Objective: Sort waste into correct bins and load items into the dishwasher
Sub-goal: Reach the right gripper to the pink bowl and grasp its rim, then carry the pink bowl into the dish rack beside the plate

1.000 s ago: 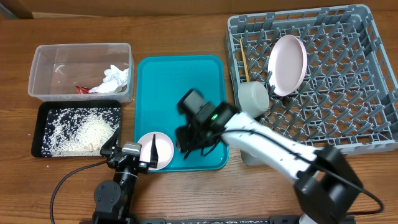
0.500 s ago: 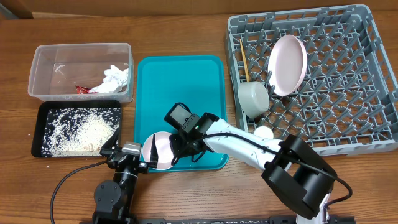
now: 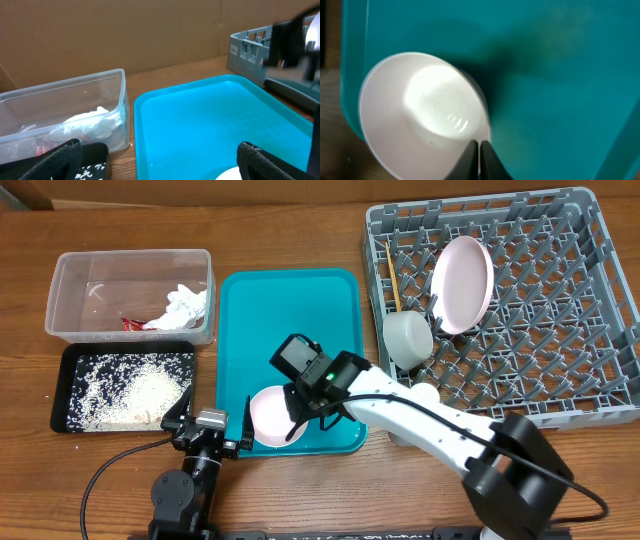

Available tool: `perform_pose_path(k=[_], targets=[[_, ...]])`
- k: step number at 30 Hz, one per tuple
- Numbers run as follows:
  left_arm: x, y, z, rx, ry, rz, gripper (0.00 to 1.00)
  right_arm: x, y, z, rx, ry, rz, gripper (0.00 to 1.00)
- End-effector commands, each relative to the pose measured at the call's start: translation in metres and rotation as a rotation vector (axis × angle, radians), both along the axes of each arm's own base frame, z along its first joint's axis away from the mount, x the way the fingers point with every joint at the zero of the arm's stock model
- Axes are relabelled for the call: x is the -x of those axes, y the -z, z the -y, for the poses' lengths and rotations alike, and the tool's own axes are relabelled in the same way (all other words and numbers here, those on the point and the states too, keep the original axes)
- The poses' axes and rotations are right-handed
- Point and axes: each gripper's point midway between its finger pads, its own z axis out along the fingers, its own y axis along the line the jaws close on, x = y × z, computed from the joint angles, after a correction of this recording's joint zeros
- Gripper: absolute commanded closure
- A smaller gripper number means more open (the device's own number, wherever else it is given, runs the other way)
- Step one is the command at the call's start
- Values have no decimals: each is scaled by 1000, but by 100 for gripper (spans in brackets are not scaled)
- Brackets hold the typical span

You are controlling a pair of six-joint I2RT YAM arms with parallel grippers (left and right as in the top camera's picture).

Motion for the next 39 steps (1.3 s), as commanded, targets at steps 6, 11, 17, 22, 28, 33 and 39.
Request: perform_pose_path(k=[6,11,17,22,28,33,39], targets=[[0,0,-3,-18,-12,8,0,-16,-14,9,27,39,77,88],[0,0,-3,-18,-12,8,0,-10,-7,4,3,23,36,52],[0,0,-3,-18,-12,8,0,0,32,-5,-11,25,-46,70],[0,0,-3,-18,-12,8,0,1,42,-4,-2,44,-85,96],[0,0,-3,-18,-12,8,0,-12,19,12,44,76,22,96],[0,0,-3,-18,-12,8,0,-47,-50,70,253,193,318,96],[0,0,-3,-18,-12,8,0,-83,-186,168,593,457,883,96]])
